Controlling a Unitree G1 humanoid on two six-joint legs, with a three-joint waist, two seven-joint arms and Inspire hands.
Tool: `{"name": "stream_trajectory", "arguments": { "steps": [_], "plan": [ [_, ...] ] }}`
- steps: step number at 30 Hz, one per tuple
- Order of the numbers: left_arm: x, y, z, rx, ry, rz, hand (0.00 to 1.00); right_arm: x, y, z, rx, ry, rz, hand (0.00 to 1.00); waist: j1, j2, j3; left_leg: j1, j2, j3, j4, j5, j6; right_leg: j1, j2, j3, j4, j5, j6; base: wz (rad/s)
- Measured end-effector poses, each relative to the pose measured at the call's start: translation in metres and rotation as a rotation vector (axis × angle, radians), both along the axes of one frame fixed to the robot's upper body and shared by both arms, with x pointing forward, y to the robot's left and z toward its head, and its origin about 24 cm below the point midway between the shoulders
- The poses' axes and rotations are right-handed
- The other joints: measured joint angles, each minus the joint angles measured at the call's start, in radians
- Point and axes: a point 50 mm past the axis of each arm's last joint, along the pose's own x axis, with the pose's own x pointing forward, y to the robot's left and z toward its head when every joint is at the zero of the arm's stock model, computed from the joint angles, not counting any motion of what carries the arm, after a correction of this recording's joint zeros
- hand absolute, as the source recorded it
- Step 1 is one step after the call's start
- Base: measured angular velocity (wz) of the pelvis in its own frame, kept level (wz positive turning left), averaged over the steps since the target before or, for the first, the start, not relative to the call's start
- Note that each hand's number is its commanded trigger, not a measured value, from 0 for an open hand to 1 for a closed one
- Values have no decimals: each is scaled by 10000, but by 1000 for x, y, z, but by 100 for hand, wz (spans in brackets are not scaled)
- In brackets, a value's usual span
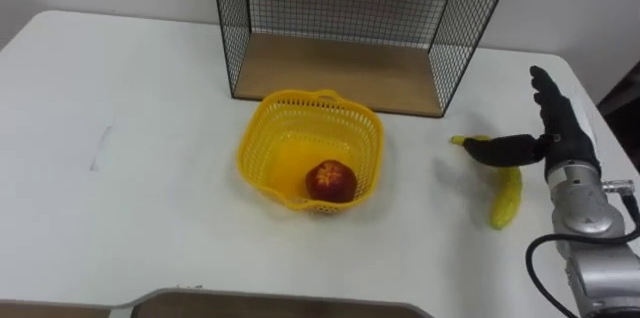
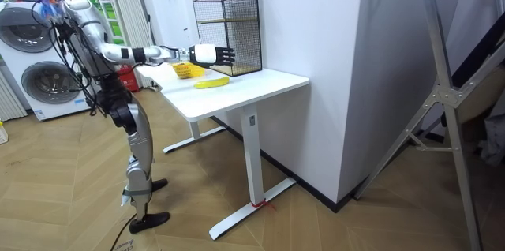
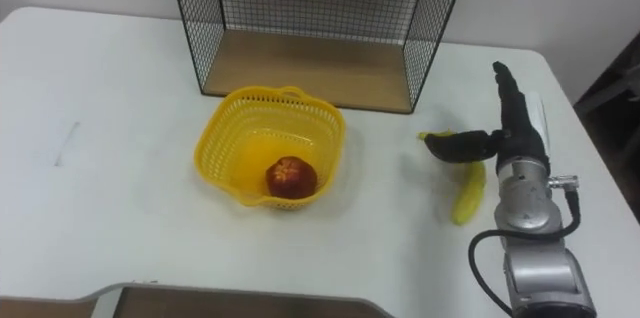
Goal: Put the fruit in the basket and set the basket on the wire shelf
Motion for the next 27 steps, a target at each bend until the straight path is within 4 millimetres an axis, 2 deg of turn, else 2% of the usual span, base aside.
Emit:
{"name": "stream_trajectory", "arguments": {
  "steps": [3,9,11,13,15,17,21,22,23,24,27],
  "plan": [
    [-4,0,0,27,93,35,0,-2,-3,-8,234,302,-151,0,18,38,0,18,-2,-17,14,2,1,10,0,-19,0,0,0,0],
    [0,0,0,-17,20,11,0,-17,-6,-49,334,2275,-125,0,88,105,-46,115,-2,-16,-16,3,0,108,2,-16,-16,0,0,0],
    [0,2,0,-66,54,-2,0,-17,-8,-50,99,2391,41,0,74,134,-135,126,-2,-13,-11,4,-1,116,2,-9,-23,0,0,0],
    [2,2,1,-63,20,-13,0,-19,-8,-53,59,2521,55,0,104,112,-188,167,-2,-13,-7,4,-1,160,2,-5,-26,-1,0,0],
    [6,3,1,-67,-71,-46,0,-20,-9,-56,-62,2712,113,0,134,64,-192,181,-2,-17,19,4,0,188,2,-12,-28,0,0,0],
    [5,4,1,-46,-8,-28,0,-24,-11,-63,-64,2953,73,0,168,-2,-147,244,-2,-32,53,-3,1,280,3,-32,-38,-1,0,2],
    [4,3,1,-54,74,-7,0,-26,-12,-69,14,3217,-25,0,221,-116,-129,208,-3,-129,203,-89,7,388,13,-98,-43,-3,2,6],
    [2,3,1,-44,107,2,0,-27,-13,-71,28,3283,-85,11,216,-120,-123,152,-6,-200,342,-151,15,442,12,-176,-54,-11,13,17],
    [2,3,1,-7,110,-5,0,-29,-15,-73,45,3320,-211,97,212,-122,-123,88,-27,-279,444,-172,26,452,11,-232,-62,-28,30,17],
    [2,3,1,10,107,-5,0,-29,-16,-73,37,3273,-238,100,212,-123,-122,43,-33,-299,491,-177,33,446,11,-249,-75,-36,29,15],
    [0,4,1,61,160,22,0,-30,-17,-74,-16,3324,-361,100,200,-105,-132,-58,-68,-390,604,-186,54,452,9,-289,-183,-39,33,9]
  ]
}}
